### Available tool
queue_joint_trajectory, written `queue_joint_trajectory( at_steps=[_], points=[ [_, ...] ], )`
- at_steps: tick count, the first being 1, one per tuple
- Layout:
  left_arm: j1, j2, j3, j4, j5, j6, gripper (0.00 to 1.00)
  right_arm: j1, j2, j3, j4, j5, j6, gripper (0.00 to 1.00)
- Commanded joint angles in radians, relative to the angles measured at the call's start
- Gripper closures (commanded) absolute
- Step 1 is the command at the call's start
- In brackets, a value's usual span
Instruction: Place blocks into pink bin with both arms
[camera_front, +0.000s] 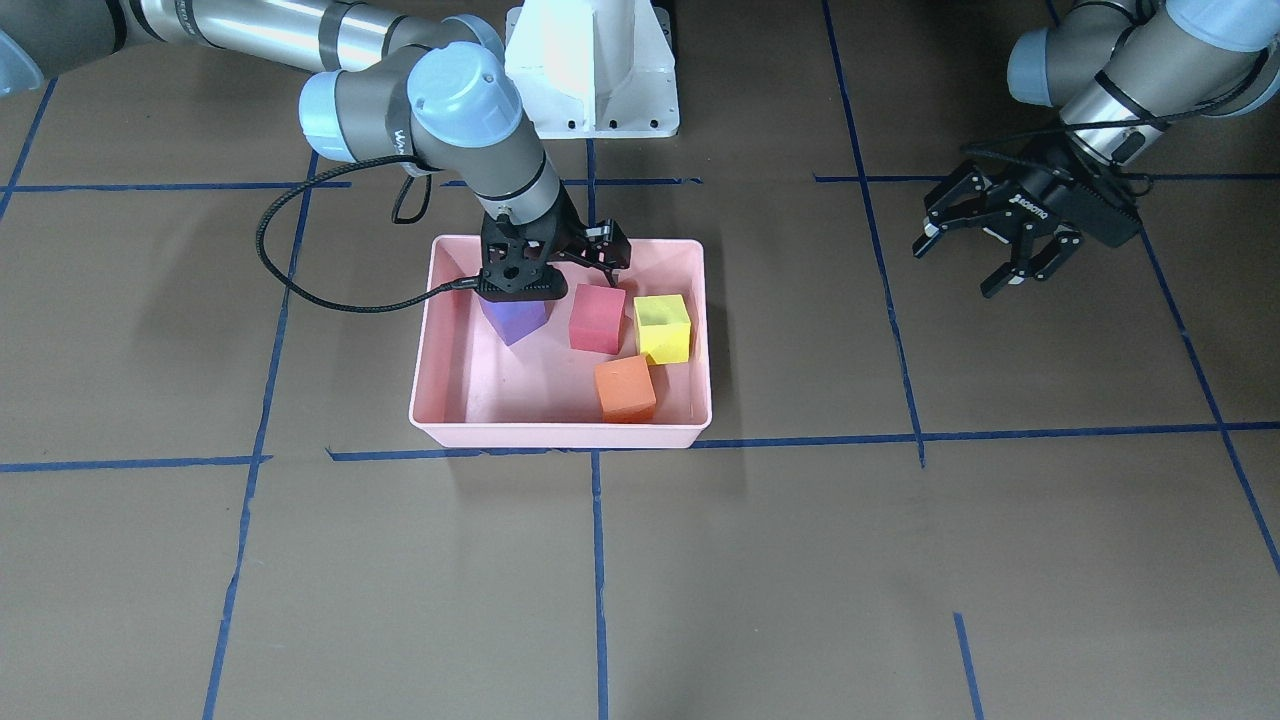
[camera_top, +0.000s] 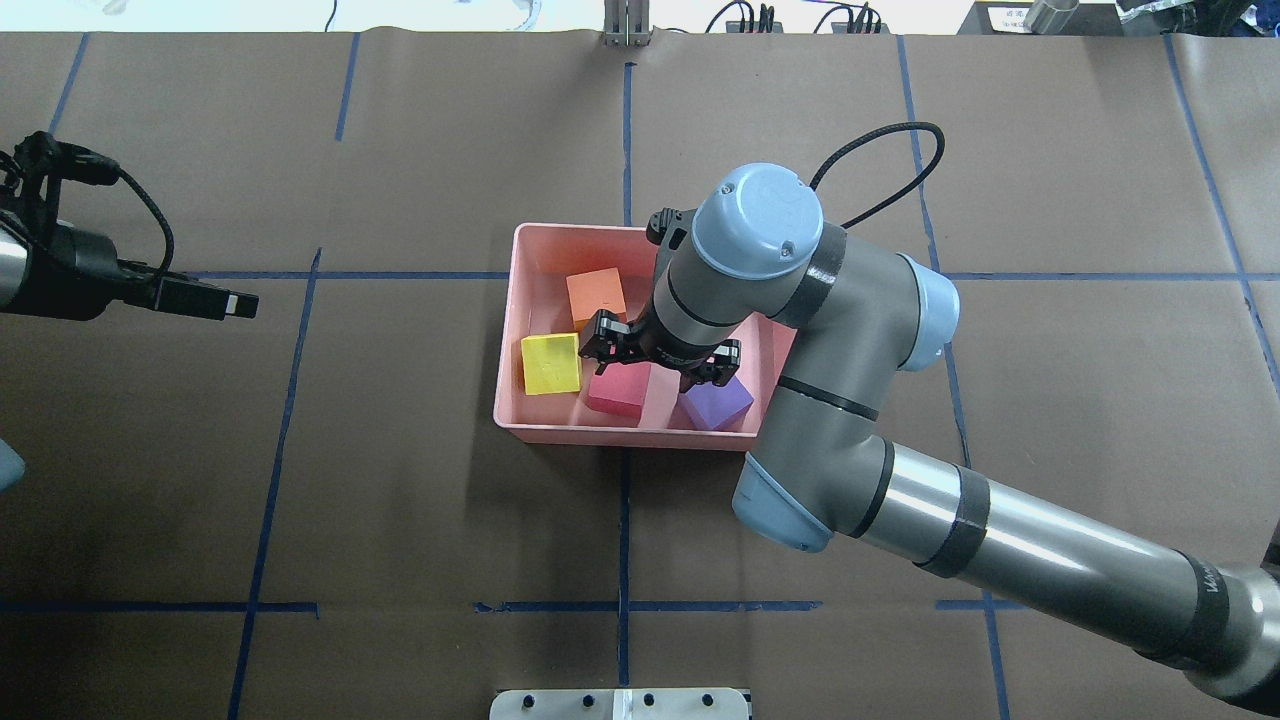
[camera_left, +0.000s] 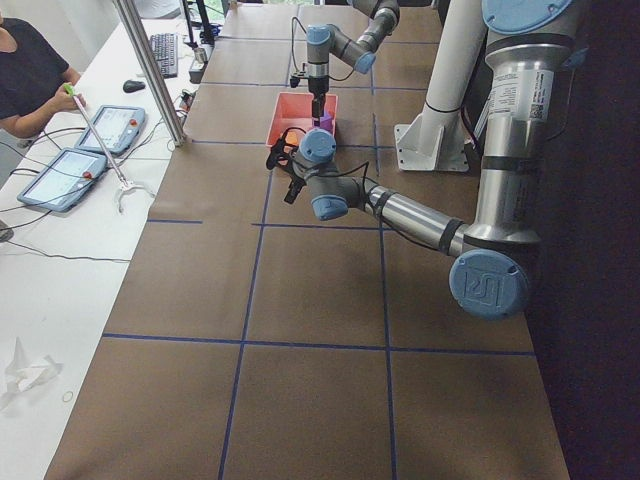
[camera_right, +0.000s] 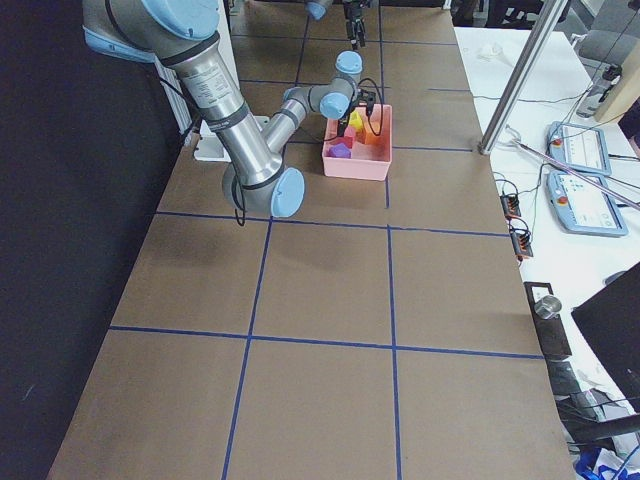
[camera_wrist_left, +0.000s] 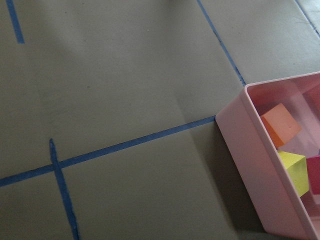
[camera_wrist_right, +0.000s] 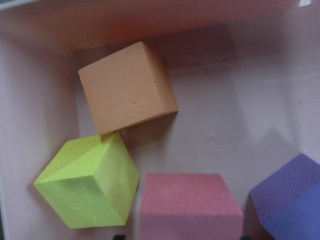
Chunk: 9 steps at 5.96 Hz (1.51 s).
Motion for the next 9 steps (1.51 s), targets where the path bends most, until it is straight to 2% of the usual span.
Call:
queue_joint_trajectory(
  at_steps=[1,2,4,5,6,7,8,9],
  points=[
    [-0.098,0.062,0.006,0.039,-0.003,0.138,0.00,0.144,-0.158,0.129,0.002,0.075,-0.021,0.00],
    [-0.133,0.063,0.015,0.098,0.000,0.178,0.00,0.245,-0.247,0.165,0.002,0.145,-0.167,0.00],
    [-0.239,0.074,0.031,0.230,0.005,0.409,0.00,0.510,-0.432,0.161,-0.001,0.284,-0.509,0.00],
    [-0.302,0.074,0.031,0.346,0.008,0.534,0.00,0.613,-0.559,0.162,0.003,0.301,-0.702,0.00],
    [-0.374,0.068,0.026,0.475,-0.004,0.623,0.00,0.694,-0.642,0.160,-0.003,0.300,-0.853,0.00],
    [-0.450,0.060,0.022,0.605,-0.094,0.658,0.00,0.745,-0.677,0.167,-0.023,0.299,-0.912,0.00],
    [-0.525,0.051,0.028,0.686,-0.216,0.679,0.00,0.790,-0.677,0.164,-0.094,0.296,-0.990,0.00],
    [-0.535,0.062,0.010,0.729,-0.239,0.702,0.00,0.833,-0.666,0.154,-0.247,0.278,-1.209,0.00]
  ],
)
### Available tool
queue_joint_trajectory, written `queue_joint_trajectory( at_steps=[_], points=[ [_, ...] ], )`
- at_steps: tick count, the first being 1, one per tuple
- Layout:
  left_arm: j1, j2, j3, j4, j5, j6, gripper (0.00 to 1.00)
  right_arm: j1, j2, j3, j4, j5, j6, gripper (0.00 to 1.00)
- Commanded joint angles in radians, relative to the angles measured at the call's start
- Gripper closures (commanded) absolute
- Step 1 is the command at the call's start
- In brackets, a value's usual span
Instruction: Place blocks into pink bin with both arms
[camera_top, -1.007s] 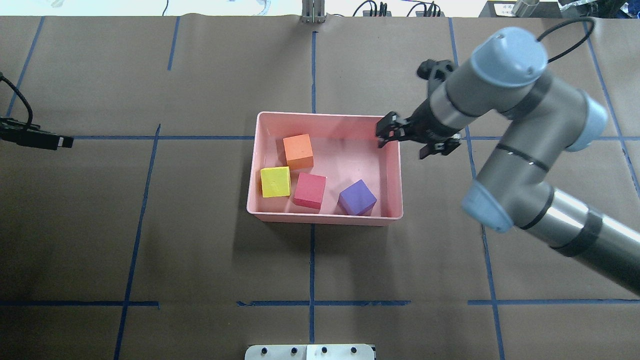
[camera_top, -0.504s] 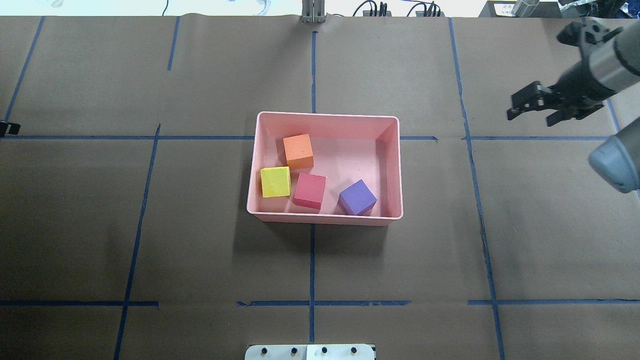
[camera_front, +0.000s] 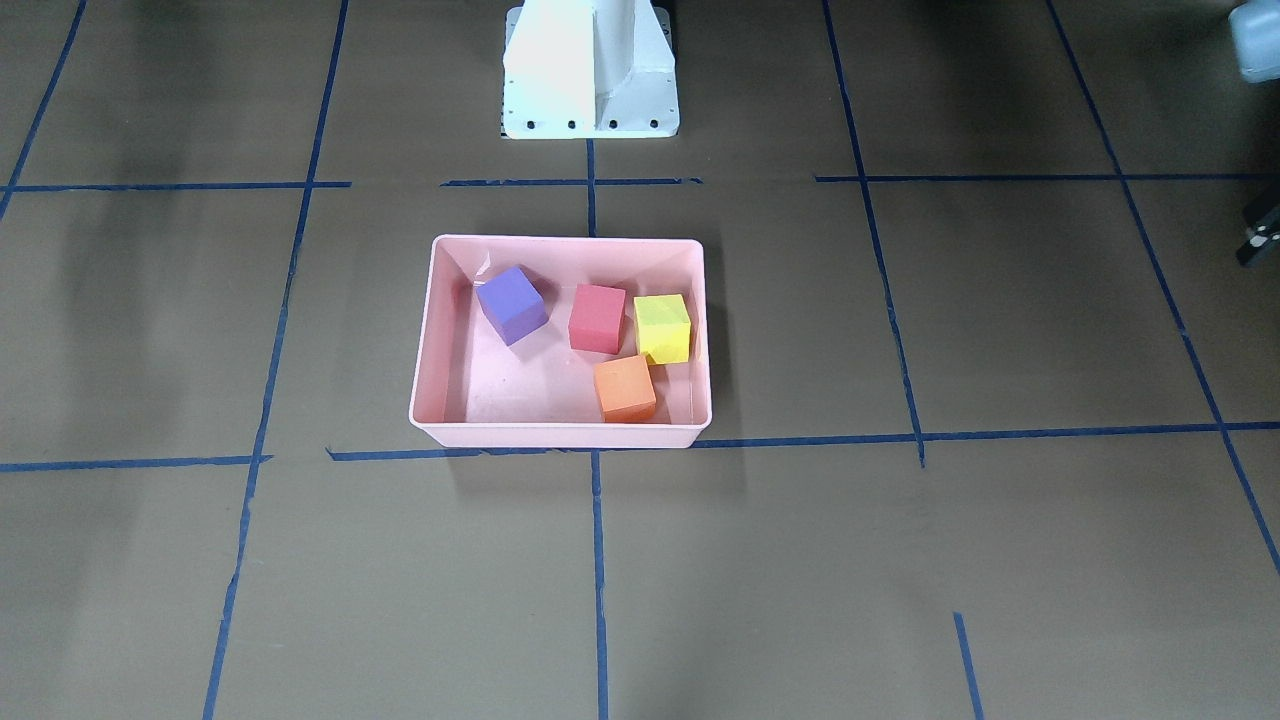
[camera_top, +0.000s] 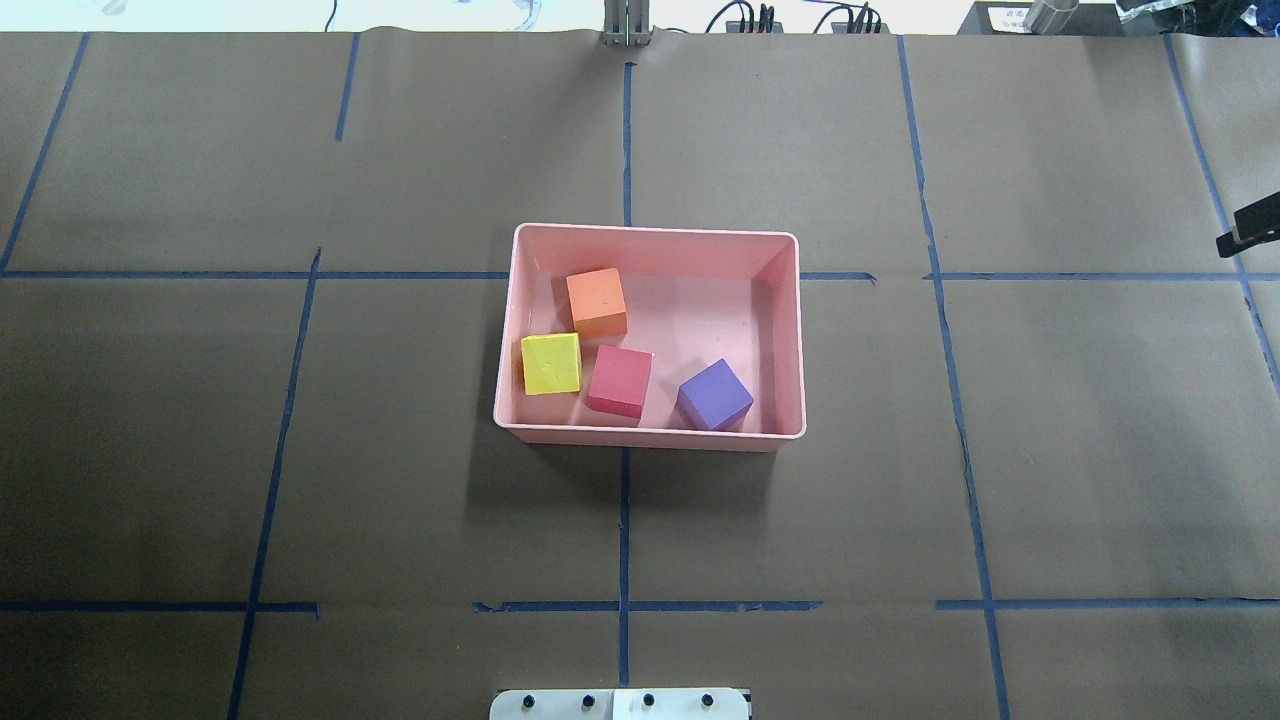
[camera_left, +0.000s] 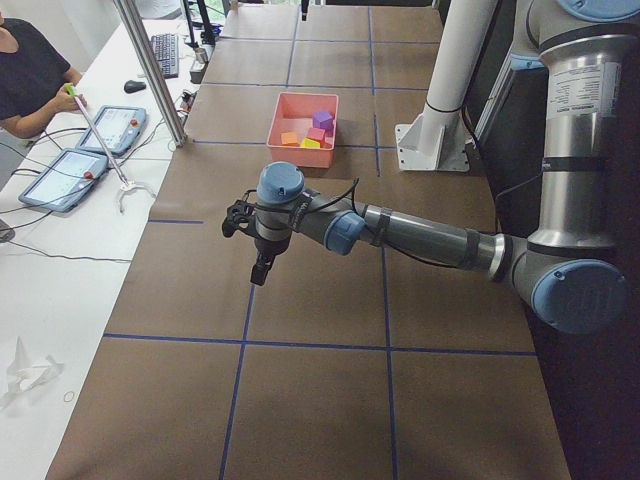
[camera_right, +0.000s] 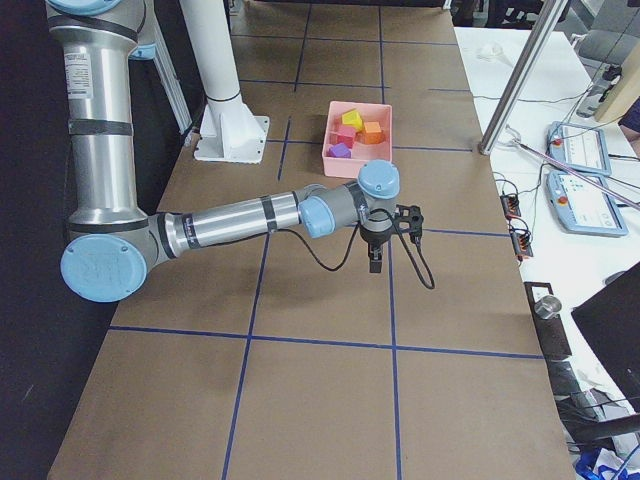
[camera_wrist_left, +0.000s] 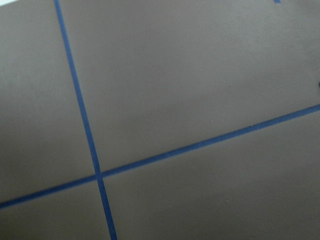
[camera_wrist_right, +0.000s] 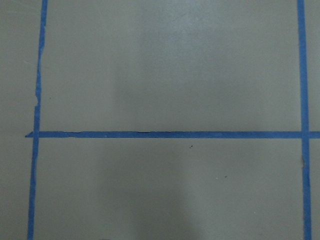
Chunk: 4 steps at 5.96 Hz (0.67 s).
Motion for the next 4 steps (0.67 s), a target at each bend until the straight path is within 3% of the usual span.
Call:
queue_joint_trajectory(
  at_steps=[1,3,4],
  points=[
    [-0.031,0.009,-0.027,0.132,-0.045,0.049,0.00,0.074,0.002,-0.005,-0.200,-0.032,-0.322,0.00],
    [-0.050,0.075,-0.008,0.139,-0.034,0.092,0.00,0.091,-0.048,0.001,-0.208,-0.035,-0.363,0.00],
    [-0.047,0.095,0.022,0.175,-0.034,0.080,0.00,0.091,-0.084,0.005,-0.210,-0.083,-0.398,0.00]
  ],
)
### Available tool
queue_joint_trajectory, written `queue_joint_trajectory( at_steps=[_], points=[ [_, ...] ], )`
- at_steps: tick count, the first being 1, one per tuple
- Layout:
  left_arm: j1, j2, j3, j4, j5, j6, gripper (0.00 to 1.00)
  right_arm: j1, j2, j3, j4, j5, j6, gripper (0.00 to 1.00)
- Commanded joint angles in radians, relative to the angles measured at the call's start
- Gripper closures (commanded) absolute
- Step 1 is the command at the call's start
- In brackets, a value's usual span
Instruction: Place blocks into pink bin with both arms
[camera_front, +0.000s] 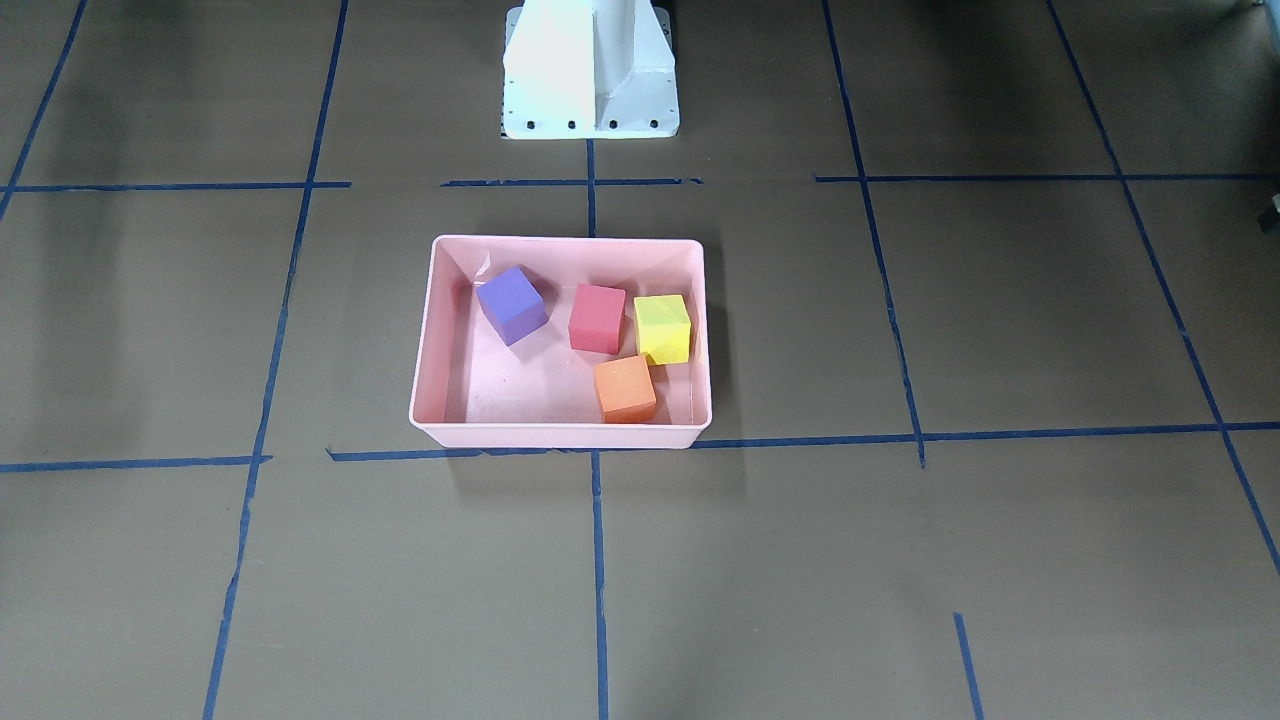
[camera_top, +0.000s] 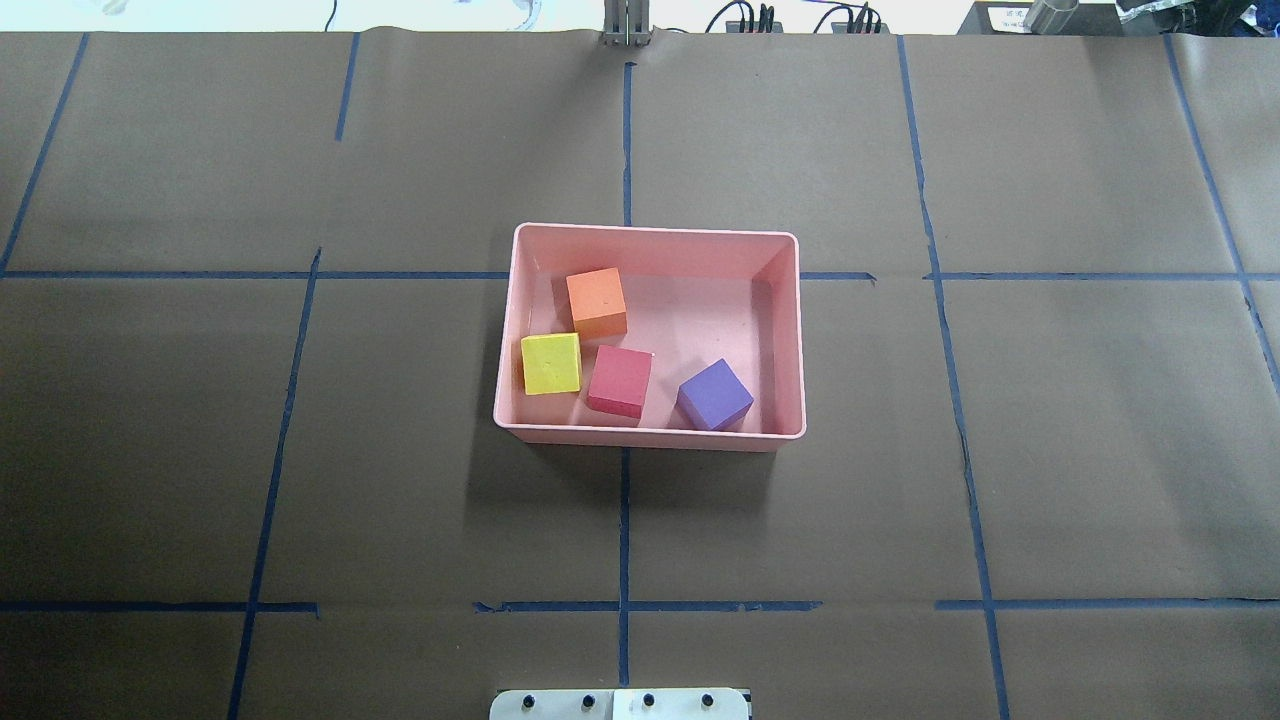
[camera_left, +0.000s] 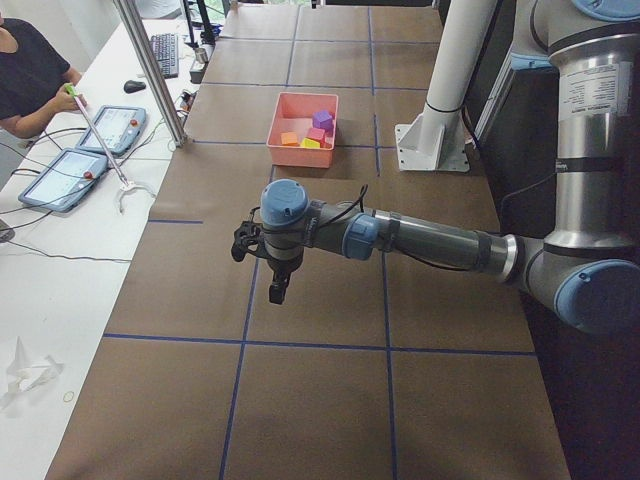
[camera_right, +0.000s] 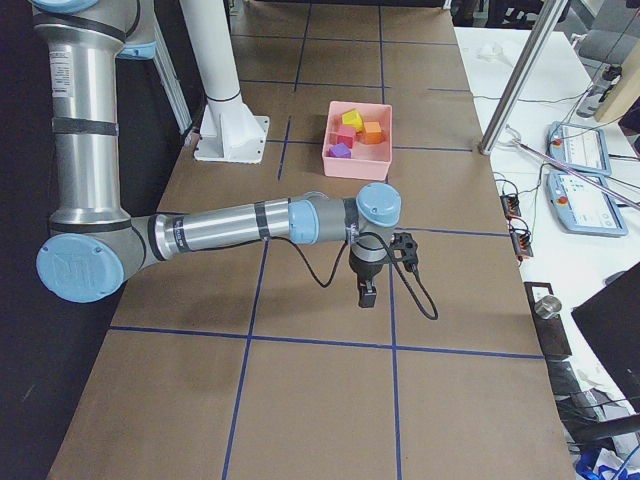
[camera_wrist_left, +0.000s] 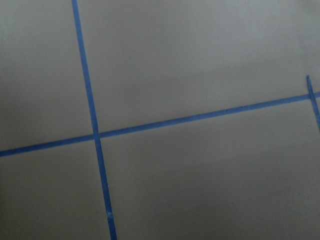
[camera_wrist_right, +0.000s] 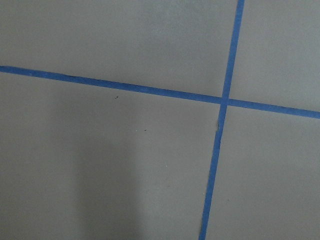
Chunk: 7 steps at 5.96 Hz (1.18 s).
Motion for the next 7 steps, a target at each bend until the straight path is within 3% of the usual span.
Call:
queue_joint_trajectory(
  at_steps=[1,2,5,6,7],
  points=[
    [-0.004,-0.035,0.066,0.016,0.116,-0.007,0.00,0.009,-0.037,-0.006,0.003,-0.039,-0.038,0.00],
    [0.002,-0.051,0.073,0.028,0.190,0.016,0.00,0.008,-0.018,-0.011,0.004,-0.043,-0.026,0.00],
    [0.007,-0.143,0.152,0.084,0.185,0.009,0.00,0.040,-0.034,0.027,0.004,-0.045,-0.020,0.00],
    [0.004,-0.163,0.156,0.096,0.141,0.006,0.00,0.040,-0.048,0.074,0.000,-0.037,-0.020,0.00],
    [0.004,-0.110,0.136,0.085,0.013,0.009,0.00,0.040,-0.086,0.087,-0.002,-0.031,-0.020,0.00]
  ],
)
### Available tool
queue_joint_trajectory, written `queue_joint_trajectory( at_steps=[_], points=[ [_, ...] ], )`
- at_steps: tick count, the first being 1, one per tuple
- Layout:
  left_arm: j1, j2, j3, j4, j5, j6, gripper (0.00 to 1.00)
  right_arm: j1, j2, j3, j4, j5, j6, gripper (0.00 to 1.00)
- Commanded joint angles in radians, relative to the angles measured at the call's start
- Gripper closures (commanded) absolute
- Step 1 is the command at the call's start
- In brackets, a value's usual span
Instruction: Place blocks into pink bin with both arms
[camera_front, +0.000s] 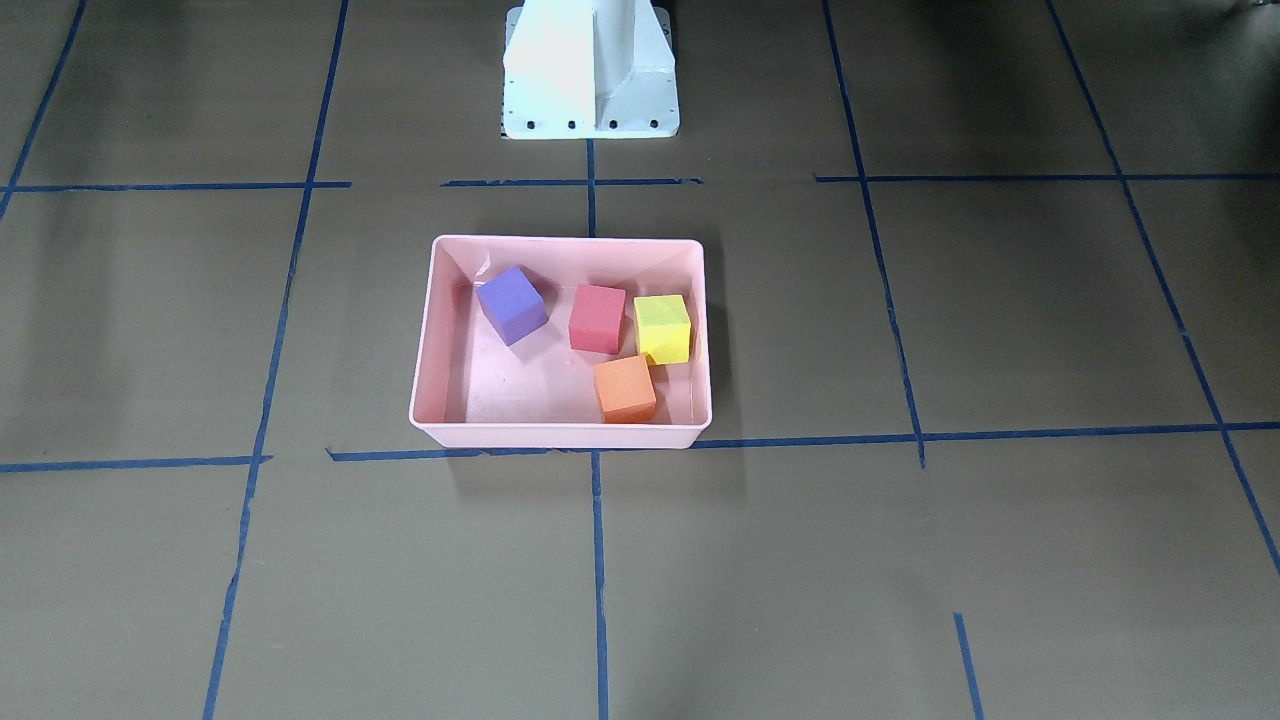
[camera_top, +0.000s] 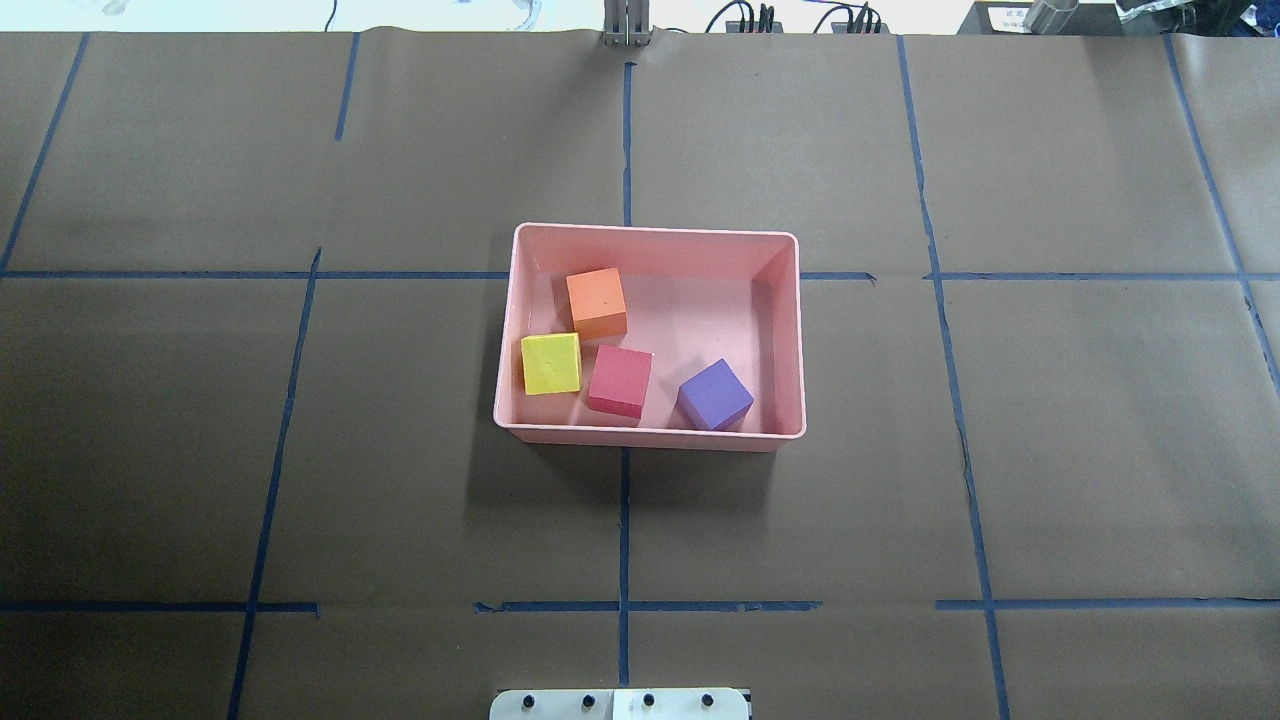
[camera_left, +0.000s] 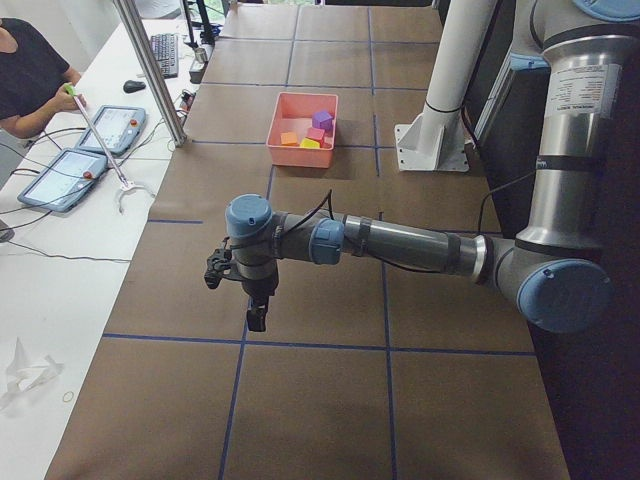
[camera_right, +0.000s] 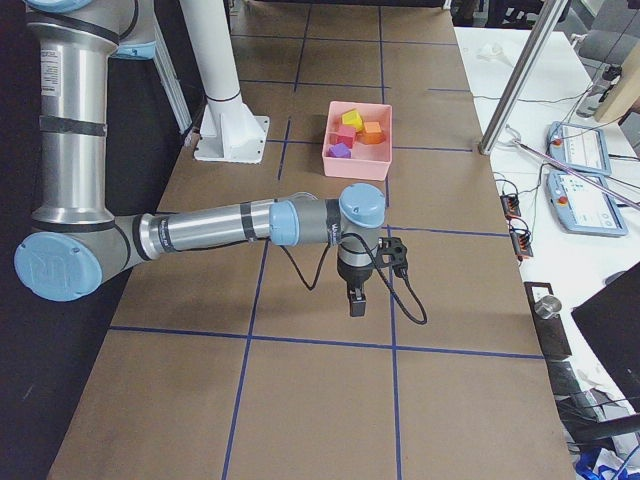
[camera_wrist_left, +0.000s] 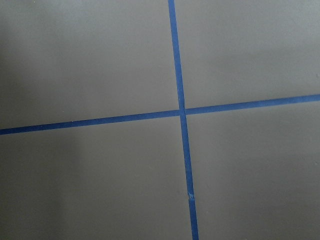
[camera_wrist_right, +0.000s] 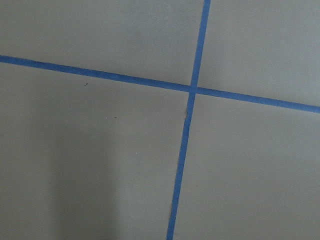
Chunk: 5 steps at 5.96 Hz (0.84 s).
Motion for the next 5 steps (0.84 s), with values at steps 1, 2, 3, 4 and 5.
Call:
queue_joint_trajectory(
  at_steps=[1,2,3,4,5],
  points=[
    [0.001,0.025,0.024,-0.010,-0.093,0.008,0.00,0.000,-0.051,0.019,-0.004,0.060,-0.001,0.00],
    [-0.002,0.022,0.002,-0.010,-0.096,0.025,0.00,0.001,-0.065,0.026,0.004,0.078,-0.003,0.00],
    [-0.004,0.024,-0.013,-0.007,-0.088,0.028,0.00,0.000,-0.065,0.020,0.004,0.076,-0.003,0.00],
    [-0.004,0.034,-0.027,0.005,-0.084,0.028,0.00,0.000,-0.082,0.021,0.002,0.076,-0.008,0.00],
    [0.001,0.034,-0.029,0.007,-0.085,0.028,0.00,0.000,-0.087,0.009,0.004,0.076,-0.012,0.00]
  ],
)
